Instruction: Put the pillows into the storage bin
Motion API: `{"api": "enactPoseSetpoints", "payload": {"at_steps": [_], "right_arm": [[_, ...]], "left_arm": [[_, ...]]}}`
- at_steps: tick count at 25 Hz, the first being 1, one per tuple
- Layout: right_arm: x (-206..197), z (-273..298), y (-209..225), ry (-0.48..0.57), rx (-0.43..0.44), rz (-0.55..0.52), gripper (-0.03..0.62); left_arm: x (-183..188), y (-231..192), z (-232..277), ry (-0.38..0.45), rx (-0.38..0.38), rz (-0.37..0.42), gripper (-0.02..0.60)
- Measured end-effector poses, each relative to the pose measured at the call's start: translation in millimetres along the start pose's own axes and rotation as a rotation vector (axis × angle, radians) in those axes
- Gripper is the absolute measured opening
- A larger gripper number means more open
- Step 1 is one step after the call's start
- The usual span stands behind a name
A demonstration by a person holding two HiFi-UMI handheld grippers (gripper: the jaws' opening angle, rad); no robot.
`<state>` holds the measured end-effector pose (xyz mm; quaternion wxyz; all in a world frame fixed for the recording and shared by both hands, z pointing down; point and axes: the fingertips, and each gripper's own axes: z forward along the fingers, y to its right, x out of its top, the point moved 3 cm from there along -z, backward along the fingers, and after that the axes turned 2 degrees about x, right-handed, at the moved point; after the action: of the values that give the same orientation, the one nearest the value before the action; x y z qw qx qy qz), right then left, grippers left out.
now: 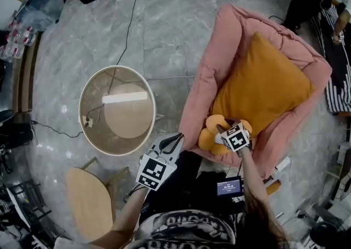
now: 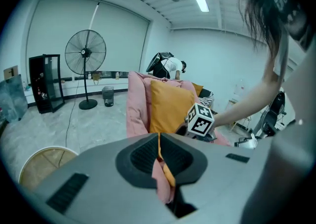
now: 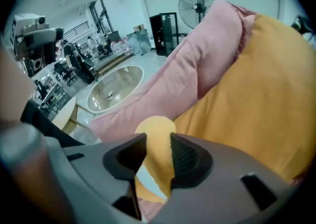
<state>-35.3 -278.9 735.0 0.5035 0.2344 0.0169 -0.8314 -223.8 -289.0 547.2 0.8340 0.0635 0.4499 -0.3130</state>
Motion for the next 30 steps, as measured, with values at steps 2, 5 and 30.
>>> {"api": "enactPoseSetpoints", "payload": {"at_steps": [2,5,30], "right_arm": [[-8.0,-22.1,-5.8,0.041,-0.014,0.064,0.127],[-23.9,-54.7,-17.5,0.100,-0.050,0.134,0.117],[-327.9,-353.5,-118.5,0.577,-0.572,0.723,0.092]], "left_arm": [[10.2,6.3,5.0,0.011,-0.029,0.025,0.020],[21.3,21.8,11.0,0.020,-0.088,0.081,0.020],[26.1,349.8,28.2,0.058,-0.634,0.537,0.020]]}}
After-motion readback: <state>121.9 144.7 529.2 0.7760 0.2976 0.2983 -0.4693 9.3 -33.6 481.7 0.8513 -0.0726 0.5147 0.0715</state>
